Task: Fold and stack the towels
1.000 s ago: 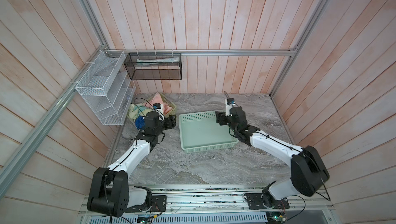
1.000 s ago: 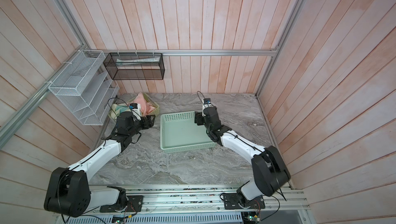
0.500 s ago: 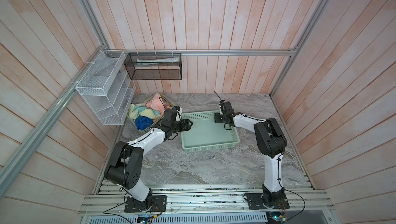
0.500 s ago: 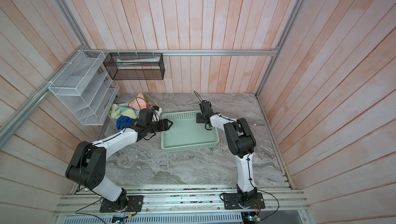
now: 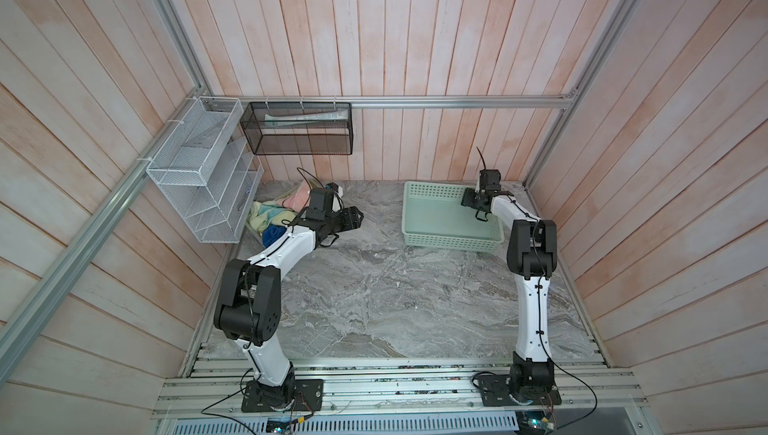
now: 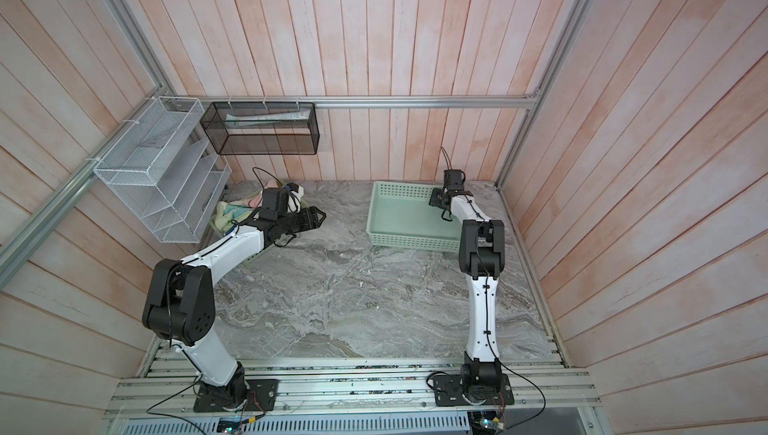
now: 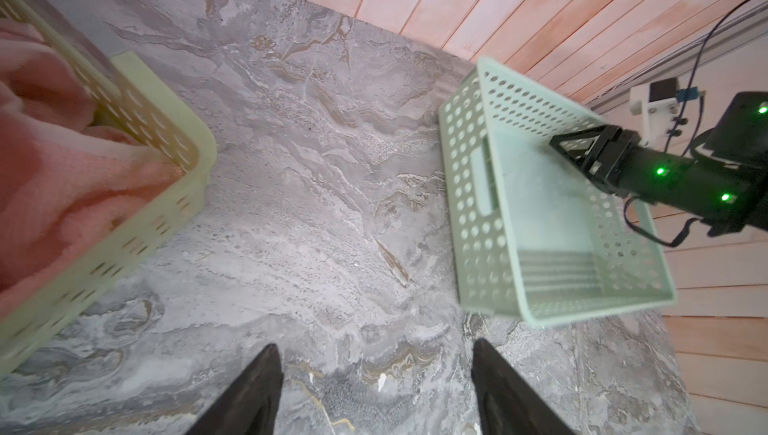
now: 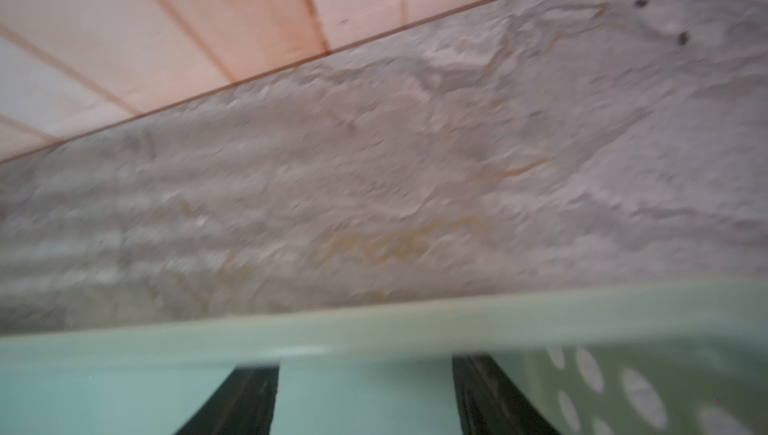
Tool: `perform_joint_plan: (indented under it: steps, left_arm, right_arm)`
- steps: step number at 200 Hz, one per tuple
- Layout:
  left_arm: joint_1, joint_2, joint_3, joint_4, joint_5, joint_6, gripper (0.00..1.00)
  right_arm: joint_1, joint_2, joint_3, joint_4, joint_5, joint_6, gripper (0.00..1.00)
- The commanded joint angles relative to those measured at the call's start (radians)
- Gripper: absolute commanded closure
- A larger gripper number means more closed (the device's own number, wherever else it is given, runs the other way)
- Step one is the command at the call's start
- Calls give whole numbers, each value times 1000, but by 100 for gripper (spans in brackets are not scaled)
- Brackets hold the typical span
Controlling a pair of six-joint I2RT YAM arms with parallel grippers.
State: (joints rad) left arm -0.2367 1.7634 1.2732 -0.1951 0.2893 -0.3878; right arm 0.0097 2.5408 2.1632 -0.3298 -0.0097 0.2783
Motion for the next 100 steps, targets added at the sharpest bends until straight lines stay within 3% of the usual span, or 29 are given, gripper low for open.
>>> perform_joint_plan:
  steps: [1, 16, 30, 55, 77, 100]
  left_arm:
    - [24, 28, 47, -68, -34, 50, 26]
    - [48, 37, 64, -96, -74, 63, 25]
    - [66, 40, 71, -124, -136, 75, 24]
    - [103, 64, 99, -169, -211, 85, 22]
    - [117, 126, 158, -199, -208, 112, 22]
    - [117, 206, 231, -216, -220, 143, 21]
  right_arm:
    - [-29, 148, 268, -199, -5, -53, 33]
    - [-50, 251, 475, -256, -11, -89, 32]
    - [-66, 274, 539, -253, -41, -109, 31]
    - [-59, 143, 379, -170, -97, -125, 31]
    - [-24, -27, 193, -97, -109, -145, 31]
    - [20, -125, 133, -131, -102, -172, 31]
